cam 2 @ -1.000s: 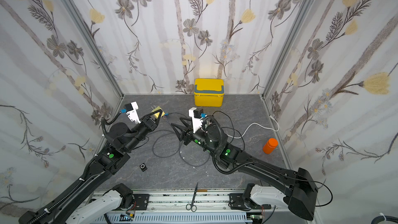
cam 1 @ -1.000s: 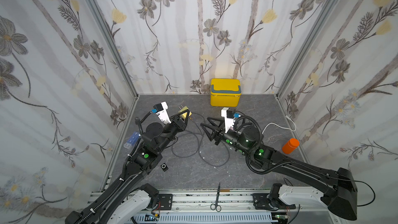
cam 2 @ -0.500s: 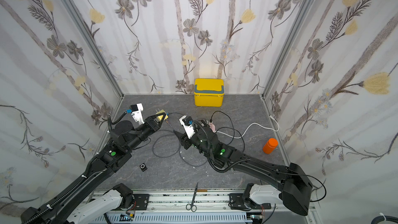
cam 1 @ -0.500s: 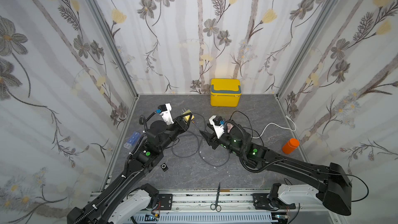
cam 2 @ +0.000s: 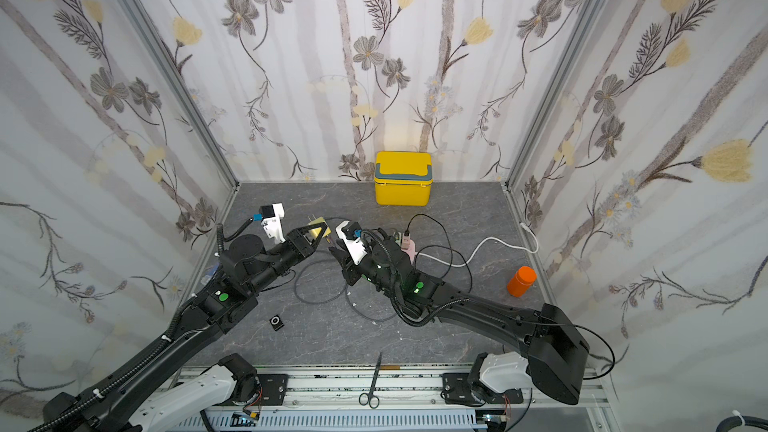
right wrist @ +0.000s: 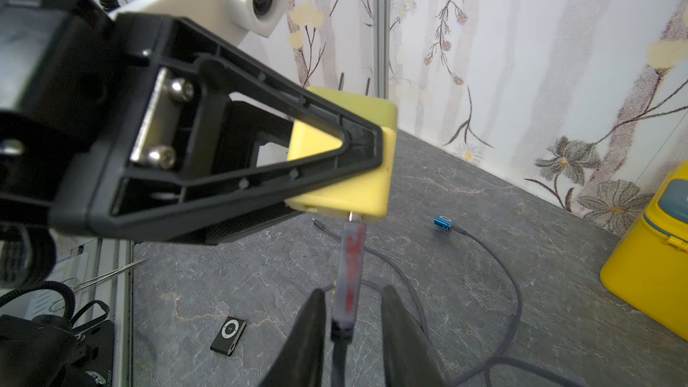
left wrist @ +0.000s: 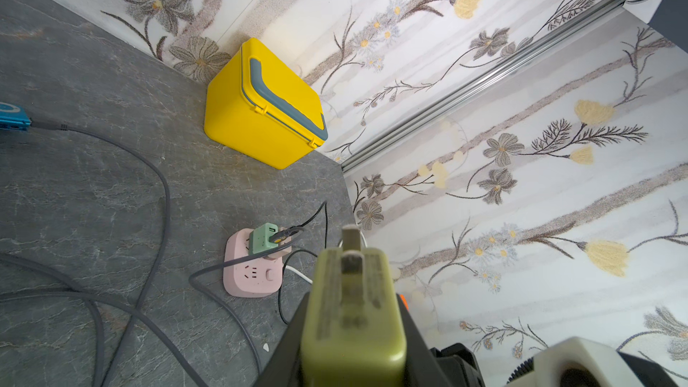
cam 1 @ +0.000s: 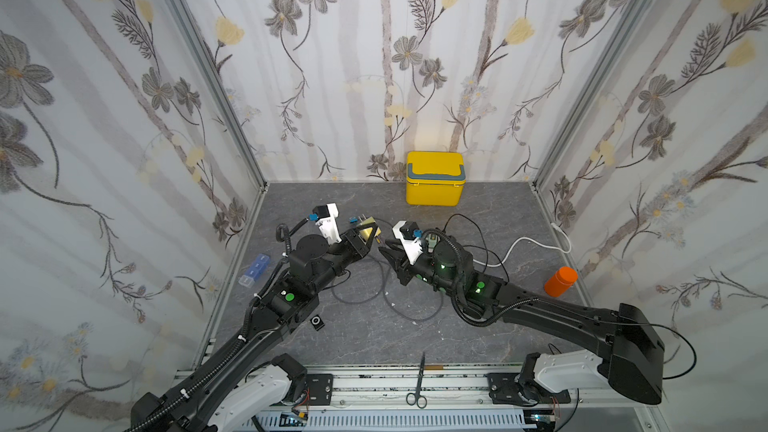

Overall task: Charge mp3
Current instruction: Pick up the plug from the center of the board.

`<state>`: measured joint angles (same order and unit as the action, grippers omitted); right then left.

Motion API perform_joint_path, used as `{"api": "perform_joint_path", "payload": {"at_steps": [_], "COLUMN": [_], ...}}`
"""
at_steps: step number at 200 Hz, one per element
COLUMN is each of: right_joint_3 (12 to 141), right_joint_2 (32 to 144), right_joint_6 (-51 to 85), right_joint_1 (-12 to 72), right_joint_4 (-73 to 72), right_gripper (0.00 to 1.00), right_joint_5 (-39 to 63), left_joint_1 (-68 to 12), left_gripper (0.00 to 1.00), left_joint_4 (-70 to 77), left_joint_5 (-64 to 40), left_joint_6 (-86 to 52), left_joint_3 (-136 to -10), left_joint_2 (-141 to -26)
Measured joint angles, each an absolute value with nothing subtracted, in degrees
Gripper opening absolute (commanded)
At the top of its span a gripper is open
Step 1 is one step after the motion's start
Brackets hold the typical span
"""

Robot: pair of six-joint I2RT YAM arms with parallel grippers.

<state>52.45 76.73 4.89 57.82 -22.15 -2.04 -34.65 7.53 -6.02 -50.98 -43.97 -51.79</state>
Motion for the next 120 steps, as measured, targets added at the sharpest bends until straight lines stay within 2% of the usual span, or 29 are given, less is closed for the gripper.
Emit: {"api": "perform_joint_path", "payload": {"at_steps": [20,51,120], "right_joint_3": [52.49,52.51,52.82], "right_joint_2": [76.79,76.79,76.77], "right_joint_6": [4.89,5.10,5.80], "right_joint_1": [57.78,57.67,57.47], "right_joint_4": [-22.26,-22.00,-19.18], "right_gripper": [0.13,0.08,0.06], "right_joint_5": [-2.04,-2.31,-3.62], "left_joint_1": [-35.09,-36.01,-39.57], "left_gripper": [0.15,0.13,0.11], "left_joint_4": [7.55,7.88,7.86], "left_joint_5": [-6.00,-5.06,0.10], "left_joint_6": [-50.98,-50.48,-49.06], "left_joint_3": [-43.94,-43.92,-43.70], "left_joint_2": [-51.79,-52.29,-53.95]}}
